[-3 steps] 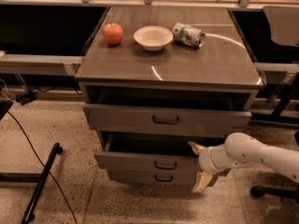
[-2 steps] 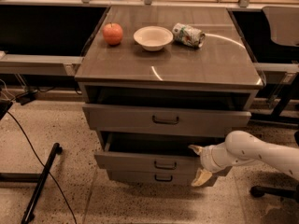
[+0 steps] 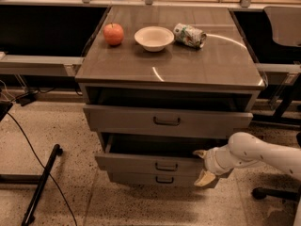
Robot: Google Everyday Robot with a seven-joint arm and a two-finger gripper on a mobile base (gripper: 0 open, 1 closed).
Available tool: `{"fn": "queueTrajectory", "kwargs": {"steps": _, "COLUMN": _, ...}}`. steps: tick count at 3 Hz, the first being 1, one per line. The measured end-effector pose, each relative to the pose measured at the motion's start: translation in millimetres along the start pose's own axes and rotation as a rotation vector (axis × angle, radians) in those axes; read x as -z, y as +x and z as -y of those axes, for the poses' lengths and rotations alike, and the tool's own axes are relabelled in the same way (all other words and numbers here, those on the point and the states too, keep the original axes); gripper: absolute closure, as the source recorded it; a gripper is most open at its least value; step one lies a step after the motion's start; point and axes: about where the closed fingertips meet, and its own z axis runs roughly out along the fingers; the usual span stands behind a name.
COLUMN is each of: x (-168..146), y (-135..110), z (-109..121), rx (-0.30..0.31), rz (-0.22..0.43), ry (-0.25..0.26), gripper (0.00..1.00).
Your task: Open middle drawer
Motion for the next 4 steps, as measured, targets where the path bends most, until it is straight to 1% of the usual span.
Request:
{"fn": "queueTrajectory", "kwargs": {"steps": 1, "x": 0, "y": 1, "z": 0, "rx": -0.003, "rz": -0.001, "ry": -0.001, "gripper": 0.33}}
{"fn": "queueTrajectory", "kwargs": {"steps": 2, "x": 6, "y": 0, "z": -6, "rx": -0.005, "rz": 0.0, "ry": -0.001, "gripper": 0.49}}
{"fn": "queueTrajectory", "kwargs": {"steps": 3, "x": 8, "y": -2, "z": -8, "rx": 0.002, "rz": 0.002, "ry": -0.006, "gripper": 0.51}}
{"fn": "queueTrajectory", "kwargs": {"steps": 4, "x": 8, "y": -7, "z": -19, "rx": 0.006, "rz": 0.052, "ry": -0.032, "gripper": 0.54}}
